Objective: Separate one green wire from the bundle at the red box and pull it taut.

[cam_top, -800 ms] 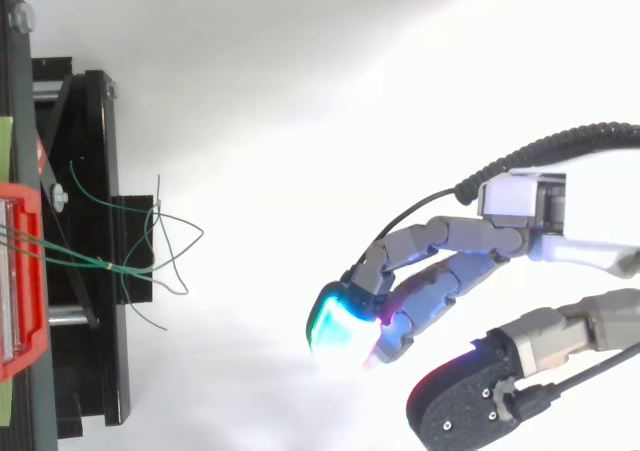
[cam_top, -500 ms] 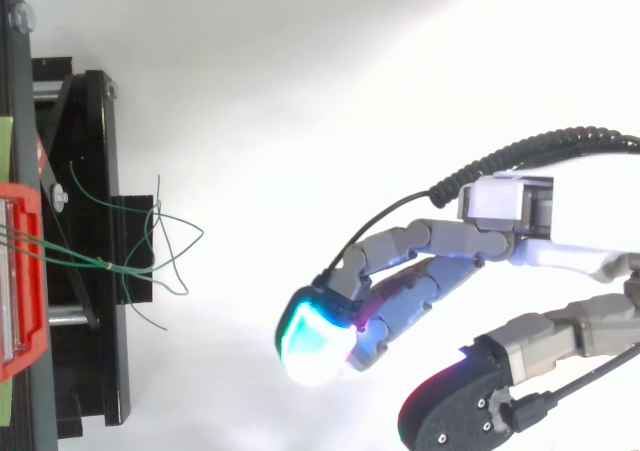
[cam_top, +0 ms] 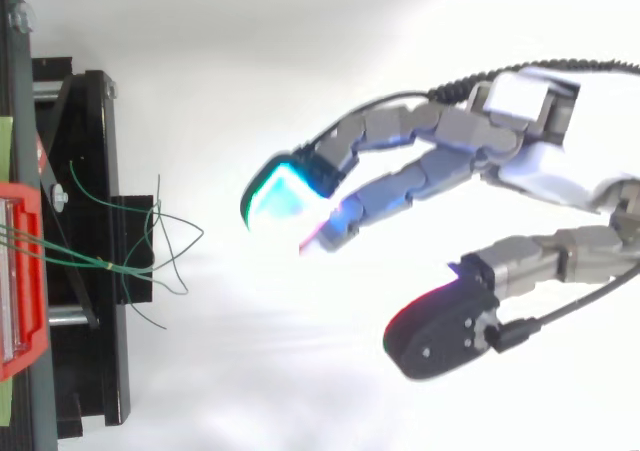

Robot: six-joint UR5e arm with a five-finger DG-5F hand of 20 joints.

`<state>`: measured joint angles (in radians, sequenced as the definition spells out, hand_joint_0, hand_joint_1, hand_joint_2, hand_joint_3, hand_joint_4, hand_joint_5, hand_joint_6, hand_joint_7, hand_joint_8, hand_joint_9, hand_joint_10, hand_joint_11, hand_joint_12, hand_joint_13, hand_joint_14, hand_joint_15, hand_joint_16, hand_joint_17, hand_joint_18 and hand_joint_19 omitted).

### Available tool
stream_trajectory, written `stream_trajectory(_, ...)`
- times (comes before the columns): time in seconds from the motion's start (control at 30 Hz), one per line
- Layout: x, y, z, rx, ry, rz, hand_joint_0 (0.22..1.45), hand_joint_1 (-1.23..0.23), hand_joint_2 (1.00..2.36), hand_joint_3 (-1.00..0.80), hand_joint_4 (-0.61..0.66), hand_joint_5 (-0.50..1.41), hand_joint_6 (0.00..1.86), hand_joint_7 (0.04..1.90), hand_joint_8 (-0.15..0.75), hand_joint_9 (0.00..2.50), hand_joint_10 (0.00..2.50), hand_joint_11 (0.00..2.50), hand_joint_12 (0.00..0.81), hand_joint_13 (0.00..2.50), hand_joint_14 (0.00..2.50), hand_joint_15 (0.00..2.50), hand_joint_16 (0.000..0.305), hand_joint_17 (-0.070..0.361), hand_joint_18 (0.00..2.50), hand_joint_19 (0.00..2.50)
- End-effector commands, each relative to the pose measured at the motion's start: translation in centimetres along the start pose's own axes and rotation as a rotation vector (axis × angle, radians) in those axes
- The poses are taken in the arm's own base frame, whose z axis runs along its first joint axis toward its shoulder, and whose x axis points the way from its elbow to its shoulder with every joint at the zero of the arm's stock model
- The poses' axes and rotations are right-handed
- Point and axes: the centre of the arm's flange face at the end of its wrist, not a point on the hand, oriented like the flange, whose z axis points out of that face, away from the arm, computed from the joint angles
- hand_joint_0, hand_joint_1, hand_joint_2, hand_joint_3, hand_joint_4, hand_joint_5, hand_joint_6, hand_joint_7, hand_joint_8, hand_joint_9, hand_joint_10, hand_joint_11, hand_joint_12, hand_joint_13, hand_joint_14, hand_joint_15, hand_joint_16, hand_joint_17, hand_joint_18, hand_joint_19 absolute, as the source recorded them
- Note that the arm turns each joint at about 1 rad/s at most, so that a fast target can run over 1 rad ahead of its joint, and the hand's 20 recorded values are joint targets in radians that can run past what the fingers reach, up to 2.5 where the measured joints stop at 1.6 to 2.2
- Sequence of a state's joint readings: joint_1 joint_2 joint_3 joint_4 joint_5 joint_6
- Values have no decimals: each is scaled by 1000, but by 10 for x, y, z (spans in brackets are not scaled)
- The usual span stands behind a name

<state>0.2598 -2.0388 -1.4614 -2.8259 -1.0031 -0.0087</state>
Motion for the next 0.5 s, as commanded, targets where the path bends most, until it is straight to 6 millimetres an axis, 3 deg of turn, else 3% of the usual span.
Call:
stream_trajectory(0.0,-8,1,1,-14,-95,-54,483,-756,1000,-500,273,-229,502,760,284,711,7,284,285,703,4,126,33,74,635,70)
stream_trajectory(0.13,-16,3,2,-25,-226,-134,472,-727,1000,-500,275,-227,502,752,298,670,4,162,269,609,0,25,34,76,590,31)
stream_trajectory(0.47,-14,2,8,-60,-311,-216,480,-686,1000,-500,294,-208,502,793,297,679,4,153,268,583,0,19,34,76,570,49)
